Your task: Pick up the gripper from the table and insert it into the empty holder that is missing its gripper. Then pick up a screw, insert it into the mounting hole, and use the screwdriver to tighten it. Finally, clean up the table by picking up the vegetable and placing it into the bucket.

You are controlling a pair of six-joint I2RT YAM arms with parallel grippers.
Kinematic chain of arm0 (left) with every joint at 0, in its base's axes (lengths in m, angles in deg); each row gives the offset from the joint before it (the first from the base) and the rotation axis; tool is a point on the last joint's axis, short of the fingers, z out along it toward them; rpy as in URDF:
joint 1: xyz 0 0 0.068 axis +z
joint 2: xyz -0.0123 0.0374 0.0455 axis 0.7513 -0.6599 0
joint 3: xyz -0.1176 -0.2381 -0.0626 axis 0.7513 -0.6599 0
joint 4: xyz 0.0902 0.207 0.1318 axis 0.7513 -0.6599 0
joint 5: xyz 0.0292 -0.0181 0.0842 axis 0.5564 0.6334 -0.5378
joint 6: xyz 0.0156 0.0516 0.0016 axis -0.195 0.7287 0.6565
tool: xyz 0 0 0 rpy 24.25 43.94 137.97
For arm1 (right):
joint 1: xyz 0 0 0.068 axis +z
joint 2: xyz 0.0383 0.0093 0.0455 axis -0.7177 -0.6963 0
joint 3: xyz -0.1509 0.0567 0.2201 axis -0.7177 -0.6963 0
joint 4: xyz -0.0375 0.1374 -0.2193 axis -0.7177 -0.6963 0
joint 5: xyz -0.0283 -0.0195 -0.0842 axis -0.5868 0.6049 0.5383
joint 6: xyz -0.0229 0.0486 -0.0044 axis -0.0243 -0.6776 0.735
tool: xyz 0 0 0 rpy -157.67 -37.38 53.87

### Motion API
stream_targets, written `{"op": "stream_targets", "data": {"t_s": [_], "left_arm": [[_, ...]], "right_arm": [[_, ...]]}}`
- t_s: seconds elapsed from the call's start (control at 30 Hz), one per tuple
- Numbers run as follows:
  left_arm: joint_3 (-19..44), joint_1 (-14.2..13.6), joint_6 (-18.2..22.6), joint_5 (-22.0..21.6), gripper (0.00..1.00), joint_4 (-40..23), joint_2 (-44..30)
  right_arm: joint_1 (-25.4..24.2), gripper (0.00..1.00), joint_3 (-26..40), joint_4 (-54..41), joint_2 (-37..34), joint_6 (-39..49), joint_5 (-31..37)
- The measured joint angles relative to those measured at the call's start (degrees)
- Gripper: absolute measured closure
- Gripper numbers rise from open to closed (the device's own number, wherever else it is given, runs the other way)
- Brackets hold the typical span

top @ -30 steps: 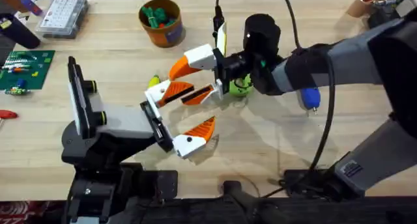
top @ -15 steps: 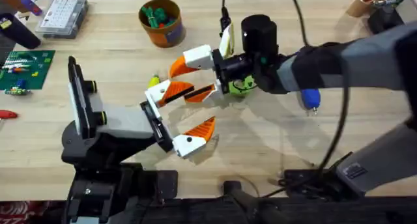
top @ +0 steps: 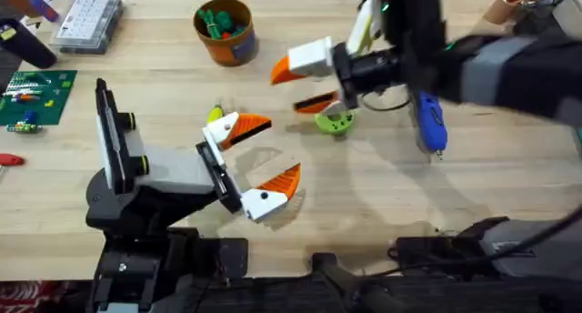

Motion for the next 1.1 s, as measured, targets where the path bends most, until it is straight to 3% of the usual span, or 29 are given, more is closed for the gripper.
{"op": "stream_targets", "data": {"t_s": [0.23, 0.6, 0.83, 1.1], "left_arm": [[0.0, 0.0, 0.0, 0.1, 0.014, 0.0, 0.0], [0.0, 0.0, 0.0, 0.2, 0.015, 0.0, 0.0], [0.0, 0.0, 0.0, 0.2, 0.014, 0.0, 0.0], [0.0, 0.0, 0.0, 0.2, 0.014, 0.0, 0.0]], "right_arm": [[-4.8, 0.006, 14.7, -36.3, 3.8, 18.9, 9.2], [-5.1, 0.006, 38.4, -70.4, 5.3, 39.0, 29.7], [-2.5, 0.005, 45.7, -80.9, 5.5, 42.1, 43.3], [4.8, 0.005, 46.4, -82.6, 5.9, 43.1, 54.9]]}}
